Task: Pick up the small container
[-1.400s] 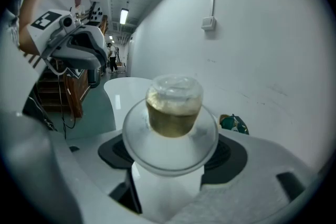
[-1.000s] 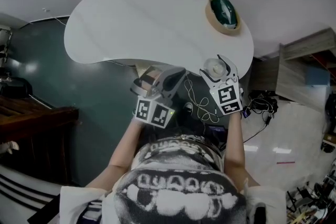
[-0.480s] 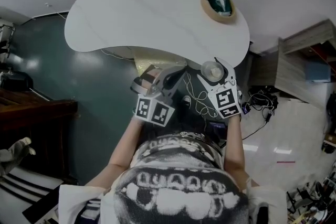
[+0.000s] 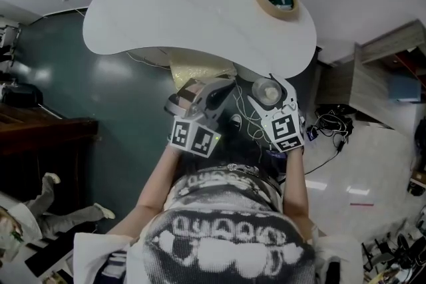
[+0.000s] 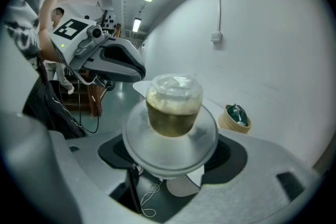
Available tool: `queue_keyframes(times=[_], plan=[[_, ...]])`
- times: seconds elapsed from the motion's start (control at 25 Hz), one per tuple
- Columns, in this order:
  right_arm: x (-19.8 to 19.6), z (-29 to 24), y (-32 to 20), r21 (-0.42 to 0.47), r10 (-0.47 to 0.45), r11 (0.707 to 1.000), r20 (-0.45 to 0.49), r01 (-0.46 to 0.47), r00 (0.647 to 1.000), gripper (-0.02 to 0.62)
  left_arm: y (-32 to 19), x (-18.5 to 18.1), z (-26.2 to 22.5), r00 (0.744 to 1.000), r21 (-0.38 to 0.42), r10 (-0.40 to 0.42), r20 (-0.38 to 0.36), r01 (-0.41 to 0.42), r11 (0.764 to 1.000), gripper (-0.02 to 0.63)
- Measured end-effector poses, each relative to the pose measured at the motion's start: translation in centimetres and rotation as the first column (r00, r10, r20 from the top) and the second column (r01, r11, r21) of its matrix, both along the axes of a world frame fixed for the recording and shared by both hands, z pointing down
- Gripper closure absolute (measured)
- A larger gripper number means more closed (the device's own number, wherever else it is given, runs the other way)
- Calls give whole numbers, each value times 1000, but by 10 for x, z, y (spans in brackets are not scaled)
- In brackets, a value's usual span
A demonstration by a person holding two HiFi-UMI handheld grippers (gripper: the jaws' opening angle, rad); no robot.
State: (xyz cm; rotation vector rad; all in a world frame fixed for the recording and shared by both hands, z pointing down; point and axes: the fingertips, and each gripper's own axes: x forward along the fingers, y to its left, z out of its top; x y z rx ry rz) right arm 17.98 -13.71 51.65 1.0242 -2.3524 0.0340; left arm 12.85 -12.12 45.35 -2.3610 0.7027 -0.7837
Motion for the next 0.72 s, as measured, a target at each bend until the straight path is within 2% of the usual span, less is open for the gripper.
queue_keyframes(times=[0.48,0.72], plan=[[-7,-7,1,31,-26,999,22,26,999,253,1,-6,-6,1000,15,-25,10,25,1000,601],[-2,-9,-6,39,-28,999,2,28,1000,253,0,-5,-7,1000,19,-29,13,28,999,601]])
